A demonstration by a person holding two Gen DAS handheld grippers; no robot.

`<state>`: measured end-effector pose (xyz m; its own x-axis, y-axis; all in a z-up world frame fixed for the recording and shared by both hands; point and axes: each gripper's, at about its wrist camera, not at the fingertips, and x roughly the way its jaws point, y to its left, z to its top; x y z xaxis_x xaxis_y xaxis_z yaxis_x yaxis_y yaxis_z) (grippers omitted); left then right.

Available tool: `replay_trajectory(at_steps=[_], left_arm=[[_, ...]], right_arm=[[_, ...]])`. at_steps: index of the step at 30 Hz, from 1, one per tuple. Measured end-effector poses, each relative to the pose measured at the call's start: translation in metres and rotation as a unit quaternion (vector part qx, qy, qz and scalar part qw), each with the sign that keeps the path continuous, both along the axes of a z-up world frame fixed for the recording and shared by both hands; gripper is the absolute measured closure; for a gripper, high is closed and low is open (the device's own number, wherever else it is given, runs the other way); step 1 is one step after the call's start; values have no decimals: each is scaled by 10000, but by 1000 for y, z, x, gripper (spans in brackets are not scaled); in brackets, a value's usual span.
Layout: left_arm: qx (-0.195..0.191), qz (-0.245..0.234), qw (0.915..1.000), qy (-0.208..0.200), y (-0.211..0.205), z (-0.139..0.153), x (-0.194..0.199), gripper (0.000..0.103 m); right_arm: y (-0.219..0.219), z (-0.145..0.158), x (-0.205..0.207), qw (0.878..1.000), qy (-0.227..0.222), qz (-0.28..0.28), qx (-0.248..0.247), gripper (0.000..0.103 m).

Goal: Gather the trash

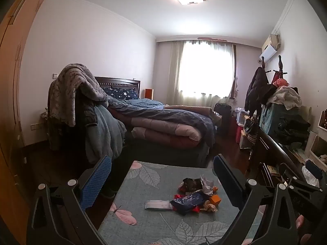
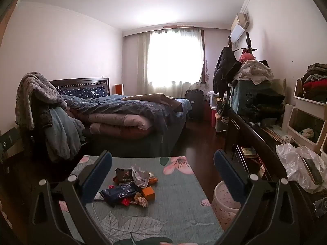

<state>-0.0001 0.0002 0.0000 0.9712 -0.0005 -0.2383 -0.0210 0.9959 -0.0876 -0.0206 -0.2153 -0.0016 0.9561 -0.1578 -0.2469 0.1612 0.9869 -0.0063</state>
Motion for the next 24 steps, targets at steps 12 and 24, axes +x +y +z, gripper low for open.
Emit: replay_trajectory(at_steps=[12, 24], left_arm=[[21, -3, 10000, -11, -1, 0, 1, 4], [20, -3, 10000, 12, -5, -5, 5, 4]], right_arm=[[-1, 2, -2, 10000, -23, 28, 4, 3], [-2, -2, -4, 10000, -32, 42, 32, 3]])
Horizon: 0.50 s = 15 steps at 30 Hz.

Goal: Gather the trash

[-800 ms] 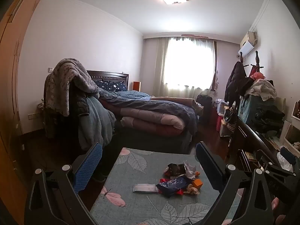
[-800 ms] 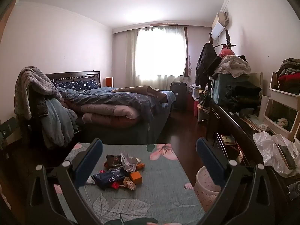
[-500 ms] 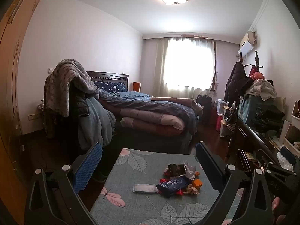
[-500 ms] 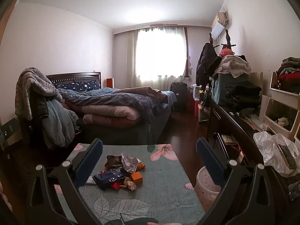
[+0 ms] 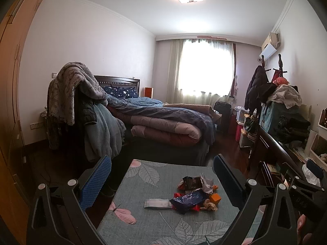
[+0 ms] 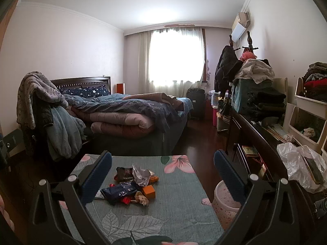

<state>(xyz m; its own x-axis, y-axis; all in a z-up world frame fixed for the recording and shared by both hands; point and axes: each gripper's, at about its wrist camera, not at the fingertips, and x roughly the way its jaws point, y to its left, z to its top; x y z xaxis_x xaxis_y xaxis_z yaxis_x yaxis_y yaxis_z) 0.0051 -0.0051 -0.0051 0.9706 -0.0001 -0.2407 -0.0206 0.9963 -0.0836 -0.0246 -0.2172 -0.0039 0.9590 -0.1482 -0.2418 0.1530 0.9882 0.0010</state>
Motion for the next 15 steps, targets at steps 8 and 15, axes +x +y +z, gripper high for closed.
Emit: replay_trajectory(at_steps=[8, 15], left_arm=[[-2, -1, 10000, 10, 1, 0, 0, 4], [10, -14, 10000, 21, 1, -3, 1, 4]], right_arm=[[-5, -1, 2, 10000, 5, -16, 8, 3], [-5, -1, 0, 10000, -3, -6, 15, 3]])
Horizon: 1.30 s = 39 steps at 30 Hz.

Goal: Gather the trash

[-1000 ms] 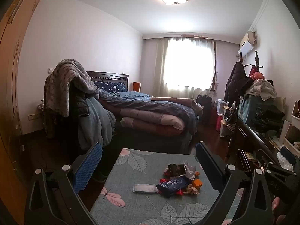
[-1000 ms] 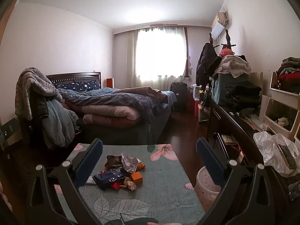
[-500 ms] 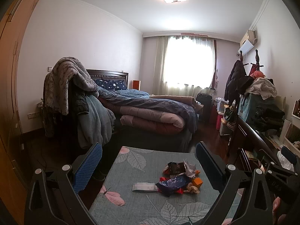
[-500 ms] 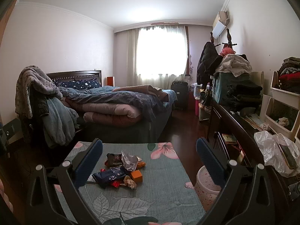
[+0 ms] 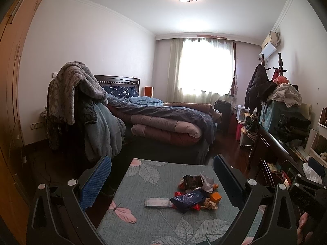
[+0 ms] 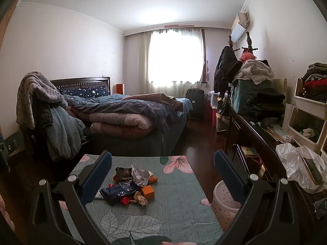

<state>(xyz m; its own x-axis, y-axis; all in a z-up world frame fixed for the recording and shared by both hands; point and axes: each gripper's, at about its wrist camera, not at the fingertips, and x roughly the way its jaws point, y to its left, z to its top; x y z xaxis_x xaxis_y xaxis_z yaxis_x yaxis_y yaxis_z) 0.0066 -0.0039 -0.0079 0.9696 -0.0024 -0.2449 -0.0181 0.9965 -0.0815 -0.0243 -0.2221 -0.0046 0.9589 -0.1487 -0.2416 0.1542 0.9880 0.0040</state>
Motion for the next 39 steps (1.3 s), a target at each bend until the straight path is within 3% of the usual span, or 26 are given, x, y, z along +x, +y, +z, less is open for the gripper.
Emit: replay_trajectory(at_steps=[39], left_arm=[[4, -8, 10000, 21, -2, -2, 1, 4]], right_arm=[[2, -2, 4, 9999, 138, 58, -29, 3]])
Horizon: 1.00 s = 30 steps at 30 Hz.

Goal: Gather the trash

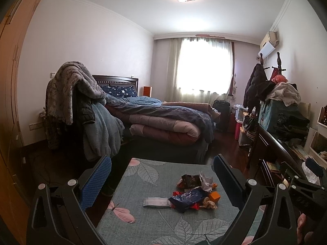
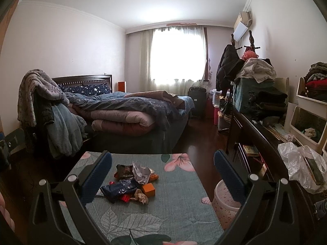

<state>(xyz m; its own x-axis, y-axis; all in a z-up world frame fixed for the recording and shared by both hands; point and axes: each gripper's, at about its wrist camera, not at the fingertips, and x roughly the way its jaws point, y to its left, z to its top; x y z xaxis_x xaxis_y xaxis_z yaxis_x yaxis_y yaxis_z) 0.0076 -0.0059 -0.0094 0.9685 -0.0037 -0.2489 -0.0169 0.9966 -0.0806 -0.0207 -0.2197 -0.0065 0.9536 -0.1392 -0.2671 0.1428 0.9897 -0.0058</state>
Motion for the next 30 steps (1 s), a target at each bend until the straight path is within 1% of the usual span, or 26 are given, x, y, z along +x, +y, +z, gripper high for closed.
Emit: replay_trajectory(at_steps=[9, 14, 24, 26, 28, 30], left_arm=[[10, -12, 10000, 8, -1, -2, 1, 4], [39, -42, 10000, 44, -9, -7, 3, 4], [55, -93, 9998, 151, -12, -12, 14, 4], [45, -93, 9998, 196, -12, -15, 19, 4], [11, -59, 9994, 327, -10, -24, 29, 4], [9, -28, 9981, 614, -7, -41, 44, 4]], right_arm=[[-3, -2, 2, 10000, 31, 5, 20, 3], [-6, -4, 4, 10000, 67, 9, 39, 3], [-14, -15, 21, 9997, 203, 17, 113, 3], [-17, -22, 29, 9995, 284, 46, 132, 3], [-16, -31, 38, 9991, 377, 92, 147, 3], [-17, -45, 51, 9979, 608, 144, 153, 3]])
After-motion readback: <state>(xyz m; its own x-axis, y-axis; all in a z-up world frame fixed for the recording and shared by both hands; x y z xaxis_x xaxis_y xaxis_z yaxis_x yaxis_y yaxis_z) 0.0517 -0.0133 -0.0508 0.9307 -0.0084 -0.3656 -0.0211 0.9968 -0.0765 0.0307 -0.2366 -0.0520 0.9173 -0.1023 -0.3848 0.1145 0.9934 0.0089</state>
